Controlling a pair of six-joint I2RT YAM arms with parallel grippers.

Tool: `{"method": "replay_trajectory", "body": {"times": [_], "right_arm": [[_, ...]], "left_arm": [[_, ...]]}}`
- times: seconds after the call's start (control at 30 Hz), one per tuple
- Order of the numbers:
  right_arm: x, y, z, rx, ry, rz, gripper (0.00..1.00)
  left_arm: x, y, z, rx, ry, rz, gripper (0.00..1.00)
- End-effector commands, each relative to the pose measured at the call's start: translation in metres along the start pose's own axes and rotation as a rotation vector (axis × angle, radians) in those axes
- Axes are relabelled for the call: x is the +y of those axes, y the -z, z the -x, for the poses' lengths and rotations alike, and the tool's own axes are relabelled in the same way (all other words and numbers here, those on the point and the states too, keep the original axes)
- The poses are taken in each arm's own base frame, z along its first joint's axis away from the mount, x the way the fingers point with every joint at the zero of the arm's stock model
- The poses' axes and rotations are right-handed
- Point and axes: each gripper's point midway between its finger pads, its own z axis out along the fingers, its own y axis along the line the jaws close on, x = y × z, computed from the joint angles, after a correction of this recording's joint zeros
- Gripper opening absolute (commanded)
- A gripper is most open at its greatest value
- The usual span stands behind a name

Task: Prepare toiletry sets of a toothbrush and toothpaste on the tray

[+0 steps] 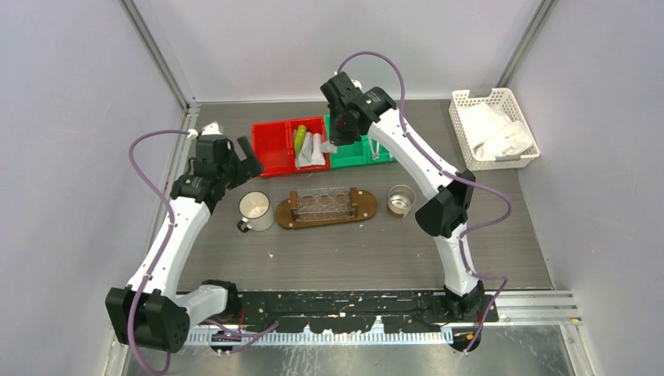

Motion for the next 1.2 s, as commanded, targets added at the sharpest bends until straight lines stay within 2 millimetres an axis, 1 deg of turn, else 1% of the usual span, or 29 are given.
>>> {"method": "replay_trajectory", "body": {"times": [0.0,0.17,0.3,0.37,0.47,0.63,0.83,0.9,1.03,1.17], "right_arm": [[-0.002,0.078,0.016,-0.121,0.108,0.029,0.01],[-0.002,0.111,0.017,-0.169,0.146,0.065,0.01],[-0.005,0.128,0.007,-0.148,0.187,0.072,0.01],[-0.010,0.134,-0.001,-0.119,0.205,0.059,0.01],[-0.013,0.143,-0.015,-0.075,0.227,0.074,0.01],[-0.012,0.156,-0.040,-0.010,0.266,0.104,0.01],[-0.020,0.168,-0.064,0.041,0.300,0.095,0.01],[-0.023,0.173,-0.070,0.051,0.304,0.095,0.01],[-0.021,0.182,-0.083,0.074,0.318,0.129,0.01],[-0.019,0.183,-0.094,0.096,0.330,0.145,0.01]], "left_arm": [[-0.001,0.007,0.008,-0.031,0.022,-0.006,1.00],[0.001,0.006,0.005,-0.030,0.035,-0.002,1.00],[0.001,0.007,0.004,-0.026,0.039,0.001,1.00],[0.001,0.007,0.004,-0.026,0.041,0.003,1.00],[0.001,0.008,0.005,-0.027,0.047,0.003,1.00],[0.001,0.008,0.002,-0.015,0.059,0.006,1.00],[-0.002,0.008,-0.001,-0.004,0.077,-0.007,1.00],[-0.004,0.009,-0.001,-0.003,0.075,-0.012,1.00],[-0.007,0.008,-0.001,-0.001,0.074,-0.018,1.00],[-0.011,0.006,0.001,-0.003,0.077,-0.027,1.00]]}}
